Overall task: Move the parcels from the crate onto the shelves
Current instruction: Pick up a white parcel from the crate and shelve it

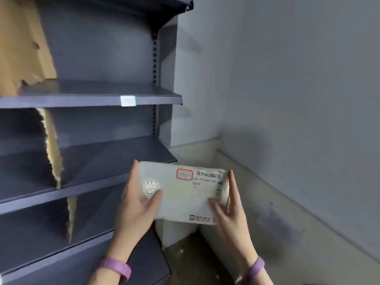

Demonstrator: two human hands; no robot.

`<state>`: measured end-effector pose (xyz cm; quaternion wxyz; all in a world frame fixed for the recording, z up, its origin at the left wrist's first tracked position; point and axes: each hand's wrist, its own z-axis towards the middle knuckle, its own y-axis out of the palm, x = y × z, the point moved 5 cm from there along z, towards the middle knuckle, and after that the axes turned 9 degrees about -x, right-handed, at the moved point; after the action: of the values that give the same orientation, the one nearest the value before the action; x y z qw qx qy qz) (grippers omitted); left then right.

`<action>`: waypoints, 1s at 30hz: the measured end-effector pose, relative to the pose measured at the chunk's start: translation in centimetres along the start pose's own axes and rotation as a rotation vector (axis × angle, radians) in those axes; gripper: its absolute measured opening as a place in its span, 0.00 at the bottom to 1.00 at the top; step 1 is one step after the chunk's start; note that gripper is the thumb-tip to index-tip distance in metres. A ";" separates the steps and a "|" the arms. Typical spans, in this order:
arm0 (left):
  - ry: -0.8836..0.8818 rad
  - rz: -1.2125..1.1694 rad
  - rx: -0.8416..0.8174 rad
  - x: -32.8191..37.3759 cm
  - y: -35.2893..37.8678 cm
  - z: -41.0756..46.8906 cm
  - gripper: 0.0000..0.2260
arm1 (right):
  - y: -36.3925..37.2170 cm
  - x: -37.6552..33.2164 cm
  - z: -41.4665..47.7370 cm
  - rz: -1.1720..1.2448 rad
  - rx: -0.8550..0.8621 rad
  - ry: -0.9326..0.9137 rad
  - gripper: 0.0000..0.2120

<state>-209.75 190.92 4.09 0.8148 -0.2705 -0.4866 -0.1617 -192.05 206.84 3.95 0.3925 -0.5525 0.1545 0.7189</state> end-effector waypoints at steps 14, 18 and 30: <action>-0.084 0.143 0.247 2.3 -6.8 1.3 0.42 | 8.5 -1.9 12.4 0.272 -0.482 -0.168 0.36; -0.066 0.171 0.298 2.8 -8.1 3.3 0.37 | 10.1 -2.7 15.0 0.321 -0.520 -0.180 0.34; -0.028 0.212 0.335 1.0 -10.6 8.9 0.35 | 13.1 -2.8 20.4 0.302 -0.475 -0.171 0.33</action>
<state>-221.17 187.74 11.37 0.8540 -0.1830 -0.4868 0.0120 -215.16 210.67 10.71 0.1523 -0.5371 0.0286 0.8292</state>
